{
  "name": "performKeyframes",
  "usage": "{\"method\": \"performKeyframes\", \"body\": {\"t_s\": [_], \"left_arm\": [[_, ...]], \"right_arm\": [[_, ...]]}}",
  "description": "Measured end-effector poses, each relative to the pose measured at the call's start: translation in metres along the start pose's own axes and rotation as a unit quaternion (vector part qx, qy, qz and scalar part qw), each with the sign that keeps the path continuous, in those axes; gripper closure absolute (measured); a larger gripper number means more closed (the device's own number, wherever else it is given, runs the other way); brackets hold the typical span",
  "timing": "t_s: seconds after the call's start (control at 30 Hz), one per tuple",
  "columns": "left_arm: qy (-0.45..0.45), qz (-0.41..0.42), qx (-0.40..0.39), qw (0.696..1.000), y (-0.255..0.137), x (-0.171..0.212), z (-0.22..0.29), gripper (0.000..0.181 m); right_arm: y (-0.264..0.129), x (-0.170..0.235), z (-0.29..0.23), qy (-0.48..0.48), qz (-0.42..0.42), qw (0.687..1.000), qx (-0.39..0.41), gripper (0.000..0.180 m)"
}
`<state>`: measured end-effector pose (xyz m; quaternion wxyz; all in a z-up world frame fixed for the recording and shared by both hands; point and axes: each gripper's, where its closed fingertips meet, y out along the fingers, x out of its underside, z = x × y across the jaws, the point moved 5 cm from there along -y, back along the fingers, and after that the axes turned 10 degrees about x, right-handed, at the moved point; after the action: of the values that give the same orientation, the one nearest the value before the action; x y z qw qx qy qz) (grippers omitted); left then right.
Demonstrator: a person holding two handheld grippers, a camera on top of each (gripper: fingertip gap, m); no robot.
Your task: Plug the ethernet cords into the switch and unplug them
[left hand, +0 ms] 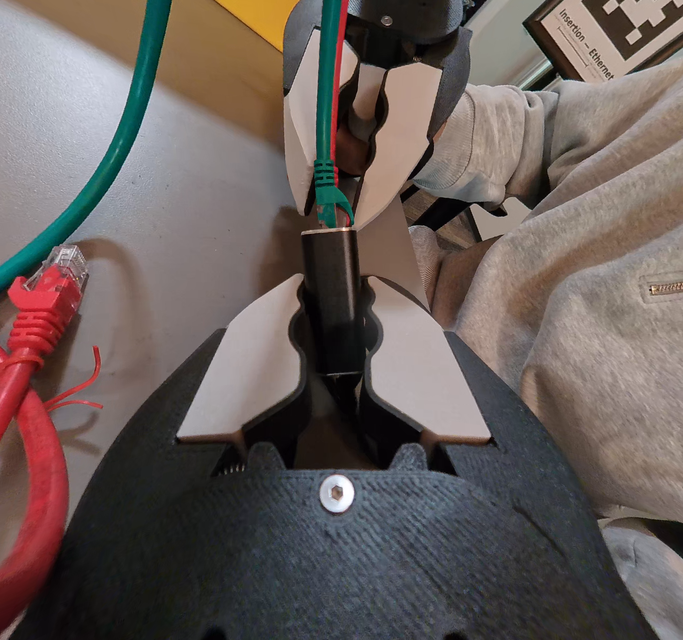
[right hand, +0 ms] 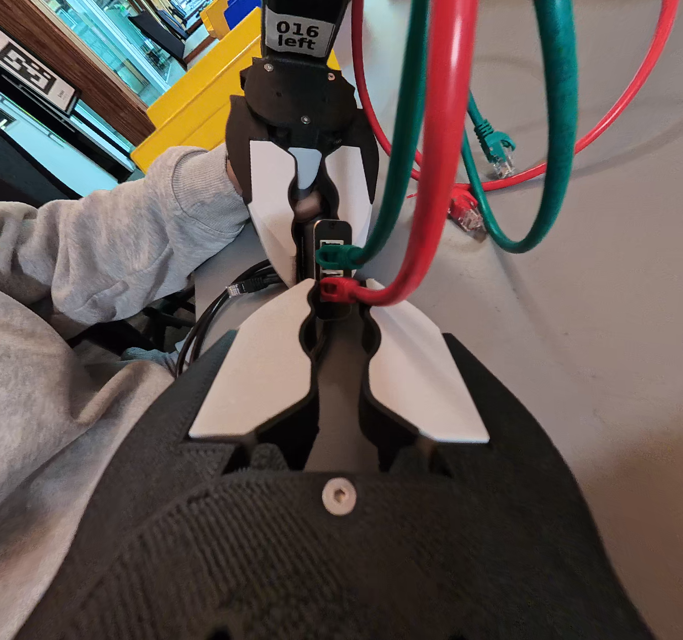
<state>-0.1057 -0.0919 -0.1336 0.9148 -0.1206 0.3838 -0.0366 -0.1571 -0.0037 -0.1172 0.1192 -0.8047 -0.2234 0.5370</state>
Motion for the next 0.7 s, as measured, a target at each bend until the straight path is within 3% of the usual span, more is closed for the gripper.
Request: {"method": "performKeyframes", "body": {"t_s": [0.47,0.57,0.7], "left_arm": [[0.000,0.053,0.023,0.998,-0.006,-0.008,0.003,0.154],[-0.004,0.103,0.030,0.994,-0.013,-0.015,0.002,0.133],[0.007,0.206,-0.041,0.978,-0.037,-0.032,-0.002,0.116]], "right_arm": [[-0.003,-0.009,-0.002,0.043,0.058,0.997,-0.022,0.164],[-0.009,-0.015,0.005,0.076,0.091,0.992,-0.029,0.165],[-0.026,-0.021,0.022,0.120,0.147,0.981,-0.026,0.166]]}}
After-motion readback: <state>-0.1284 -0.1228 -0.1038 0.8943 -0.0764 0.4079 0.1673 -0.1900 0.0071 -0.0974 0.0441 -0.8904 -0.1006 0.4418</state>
